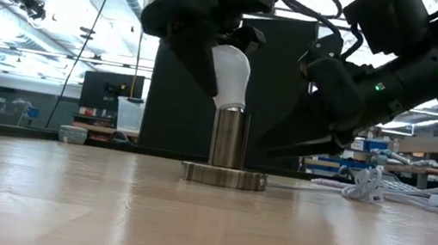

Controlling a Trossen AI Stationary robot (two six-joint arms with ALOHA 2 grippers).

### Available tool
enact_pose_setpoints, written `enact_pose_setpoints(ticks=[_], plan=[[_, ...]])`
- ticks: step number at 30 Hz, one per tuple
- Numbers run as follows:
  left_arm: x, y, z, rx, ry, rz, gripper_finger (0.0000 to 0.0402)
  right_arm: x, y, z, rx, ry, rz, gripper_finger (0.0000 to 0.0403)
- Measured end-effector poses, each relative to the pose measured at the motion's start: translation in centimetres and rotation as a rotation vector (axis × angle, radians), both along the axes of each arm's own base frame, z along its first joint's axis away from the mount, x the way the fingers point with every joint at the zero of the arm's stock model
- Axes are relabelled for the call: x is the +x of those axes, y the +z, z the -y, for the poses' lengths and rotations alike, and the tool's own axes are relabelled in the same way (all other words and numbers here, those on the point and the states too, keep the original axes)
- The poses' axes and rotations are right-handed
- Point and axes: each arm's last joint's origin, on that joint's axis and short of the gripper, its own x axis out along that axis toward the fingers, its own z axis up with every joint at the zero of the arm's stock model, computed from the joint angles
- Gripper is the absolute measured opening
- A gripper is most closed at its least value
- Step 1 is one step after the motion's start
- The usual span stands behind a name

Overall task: Screw lightbulb
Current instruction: Insert the light bulb into the lamp

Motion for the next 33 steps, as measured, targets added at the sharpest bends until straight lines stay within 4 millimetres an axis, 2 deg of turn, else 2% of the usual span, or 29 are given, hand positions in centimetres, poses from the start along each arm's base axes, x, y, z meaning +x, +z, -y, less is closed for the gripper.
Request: enact_pose_setpoints(ticks=[10, 17, 23, 29, 33], plan=[[0.2, -0.3, 0.0, -0.060, -0.030, 0.008, 0.0269, 0.0, 0.0, -0.1, 0.008, 0.006, 0.000, 0.0268], [0.3, -0.3, 0.0, -0.059, -0.029, 0.009, 0.0273, 0.0, 0.0, -0.1, 0.018, 0.016, 0.000, 0.0268], [0.2, -0.3, 0.0, -0.059, -0.029, 0.001, 0.0273, 0.1, 0.4, -1.1, -0.020, 0.076, 0.037, 0.0268], [-0.1, -0.2, 0.4, -0.054, -0.036, -0.027, 0.0273, 0.6, 0.2, -0.1, -0.024, 0.036, 0.065, 0.0268], [-0.3, -0.2, 0.4, -0.053, -0.035, -0.054, 0.0273, 1.9, -0.3, 0.4, -0.020, 0.057, 0.086, 0.0268]])
